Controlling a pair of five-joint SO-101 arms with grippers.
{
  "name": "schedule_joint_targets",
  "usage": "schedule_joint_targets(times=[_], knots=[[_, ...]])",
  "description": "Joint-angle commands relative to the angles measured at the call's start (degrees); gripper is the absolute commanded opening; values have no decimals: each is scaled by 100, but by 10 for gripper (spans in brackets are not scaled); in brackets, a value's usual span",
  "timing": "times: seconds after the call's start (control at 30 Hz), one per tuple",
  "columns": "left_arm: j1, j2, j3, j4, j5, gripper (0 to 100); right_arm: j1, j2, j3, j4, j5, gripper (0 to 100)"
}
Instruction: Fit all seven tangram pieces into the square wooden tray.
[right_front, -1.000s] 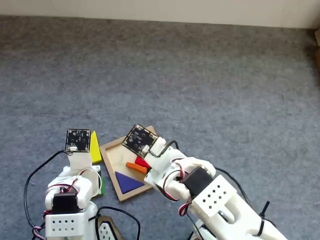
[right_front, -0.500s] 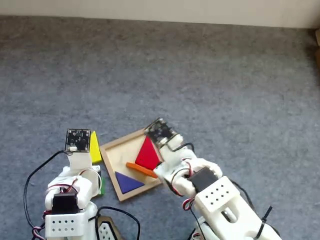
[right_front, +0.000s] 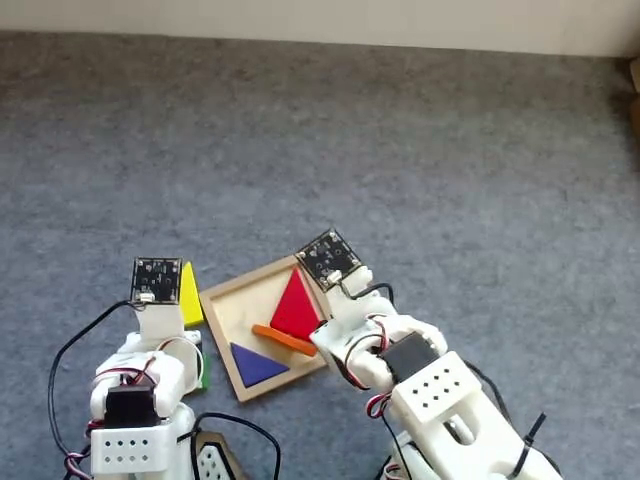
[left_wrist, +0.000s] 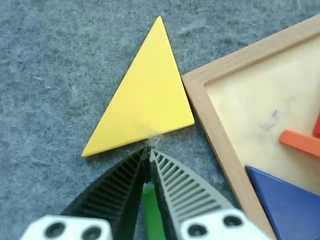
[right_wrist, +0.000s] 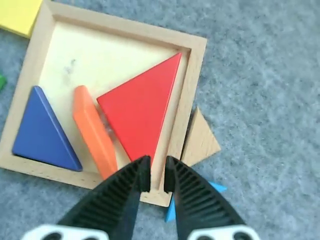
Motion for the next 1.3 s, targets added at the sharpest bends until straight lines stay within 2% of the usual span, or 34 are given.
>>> schedule_joint_targets(times=[0.0,0.1,0.37,0.73,0.87,1.1,1.27], knots=[[-66,-40,119,35,-53,7,92,-136,-31,-119,-62,51],[-66,-40,119,35,-53,7,92,-136,-48,-145,-62,51],[-66,-40,119,35,-53,7,-92,-75,-4,-1077,-62,51],[-66,-40,119,35,-53,7,-927,-66,-13,-1165,-35,51],[-66,-40,119,35,-53,7,-1033,13,57,-1446,-35,51],[-66,-40,119,35,-53,7,-1262,1138,22,-1455,-26,51],[-66,-40,119,35,-53,7,-1341,1182,-171,-1446,-26,51]])
